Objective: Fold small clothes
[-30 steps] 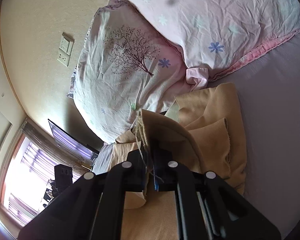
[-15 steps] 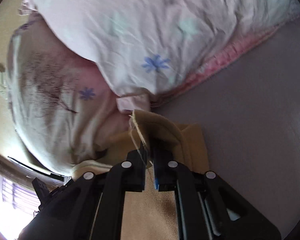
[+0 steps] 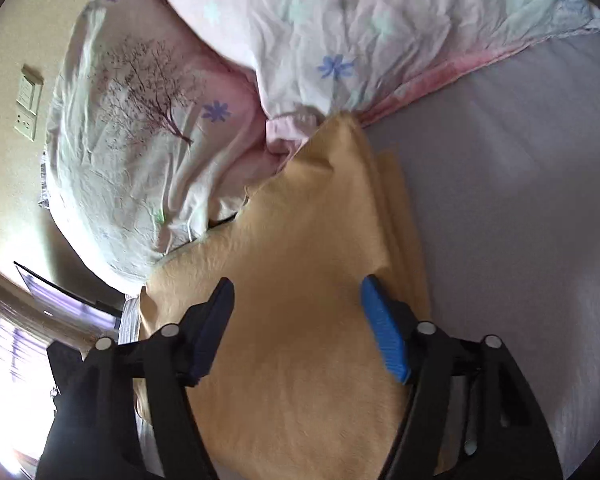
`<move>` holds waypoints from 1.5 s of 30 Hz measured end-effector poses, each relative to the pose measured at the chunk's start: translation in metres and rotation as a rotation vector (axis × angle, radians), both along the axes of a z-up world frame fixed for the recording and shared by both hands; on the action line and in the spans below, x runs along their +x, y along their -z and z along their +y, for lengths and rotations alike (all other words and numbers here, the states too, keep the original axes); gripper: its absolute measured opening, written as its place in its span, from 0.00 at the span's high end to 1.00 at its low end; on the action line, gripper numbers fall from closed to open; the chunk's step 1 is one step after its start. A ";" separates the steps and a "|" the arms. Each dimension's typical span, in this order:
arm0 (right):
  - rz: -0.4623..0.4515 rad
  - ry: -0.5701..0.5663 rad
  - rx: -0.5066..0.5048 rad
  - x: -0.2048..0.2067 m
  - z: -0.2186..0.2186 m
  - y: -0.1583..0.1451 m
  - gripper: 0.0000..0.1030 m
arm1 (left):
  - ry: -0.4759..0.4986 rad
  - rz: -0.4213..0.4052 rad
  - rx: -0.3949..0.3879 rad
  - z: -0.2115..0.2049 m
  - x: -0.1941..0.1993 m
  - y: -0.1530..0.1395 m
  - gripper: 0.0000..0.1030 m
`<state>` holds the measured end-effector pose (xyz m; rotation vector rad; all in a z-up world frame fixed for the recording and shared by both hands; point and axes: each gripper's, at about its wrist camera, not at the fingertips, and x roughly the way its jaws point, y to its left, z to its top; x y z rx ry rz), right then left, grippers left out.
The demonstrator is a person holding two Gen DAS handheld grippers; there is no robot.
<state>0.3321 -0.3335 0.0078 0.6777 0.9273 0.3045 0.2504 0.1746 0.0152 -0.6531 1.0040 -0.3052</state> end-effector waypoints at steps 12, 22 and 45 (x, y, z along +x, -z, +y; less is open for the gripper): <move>-0.301 -0.021 0.200 -0.055 -0.021 -0.014 0.21 | -0.055 0.062 -0.168 -0.020 0.001 0.026 0.78; -0.387 0.106 0.254 -0.074 -0.056 -0.018 0.20 | 0.170 -0.161 -0.193 -0.140 0.010 -0.086 0.81; -0.307 -0.172 -0.042 -0.123 -0.013 -0.028 0.50 | 0.514 -0.224 0.115 -0.250 -0.039 -0.065 0.20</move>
